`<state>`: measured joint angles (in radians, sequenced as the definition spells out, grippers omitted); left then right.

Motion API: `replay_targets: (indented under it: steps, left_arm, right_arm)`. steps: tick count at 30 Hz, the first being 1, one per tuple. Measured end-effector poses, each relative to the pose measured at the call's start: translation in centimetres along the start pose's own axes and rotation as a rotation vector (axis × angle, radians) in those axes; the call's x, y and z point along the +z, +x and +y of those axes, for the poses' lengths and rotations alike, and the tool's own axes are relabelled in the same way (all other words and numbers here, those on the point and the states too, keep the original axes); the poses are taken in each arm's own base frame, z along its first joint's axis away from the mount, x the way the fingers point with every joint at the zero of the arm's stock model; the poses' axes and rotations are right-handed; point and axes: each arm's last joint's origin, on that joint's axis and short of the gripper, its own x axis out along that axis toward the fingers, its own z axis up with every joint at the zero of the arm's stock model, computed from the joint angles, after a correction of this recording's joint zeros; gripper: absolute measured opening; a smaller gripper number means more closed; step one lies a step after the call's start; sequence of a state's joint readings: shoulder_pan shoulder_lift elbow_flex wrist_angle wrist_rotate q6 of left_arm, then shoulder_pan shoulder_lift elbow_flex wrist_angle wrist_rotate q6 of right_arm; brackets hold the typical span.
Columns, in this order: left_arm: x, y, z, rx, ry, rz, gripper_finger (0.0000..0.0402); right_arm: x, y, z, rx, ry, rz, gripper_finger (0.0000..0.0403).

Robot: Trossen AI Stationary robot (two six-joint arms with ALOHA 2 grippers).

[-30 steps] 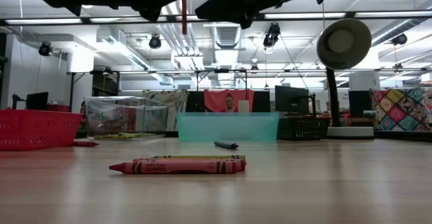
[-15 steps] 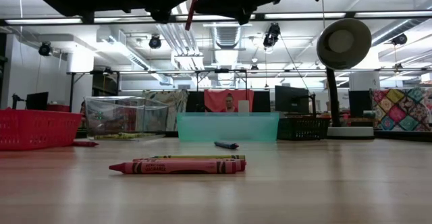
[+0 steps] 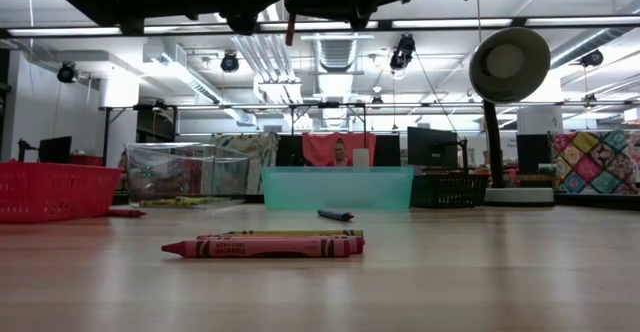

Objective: Sort crayons
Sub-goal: Put the orange crayon into the green bin

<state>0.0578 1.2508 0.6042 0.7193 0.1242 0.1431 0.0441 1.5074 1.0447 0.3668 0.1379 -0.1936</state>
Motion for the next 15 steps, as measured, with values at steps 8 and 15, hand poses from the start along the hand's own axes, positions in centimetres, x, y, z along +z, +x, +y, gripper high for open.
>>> replay_targets:
  steps: [8,15]
  left_arm:
    - [0.01,0.83,-0.14,-0.011,0.0,0.007,0.0]
    - [0.28,0.79,-0.12,-0.011,-0.015,0.003,0.0016]
  right_arm:
    - [0.12,0.0,0.02,0.003,-0.016,-0.012,0.0053]
    - [0.09,-0.01,-0.03,0.004,-0.014,-0.01,0.0017]
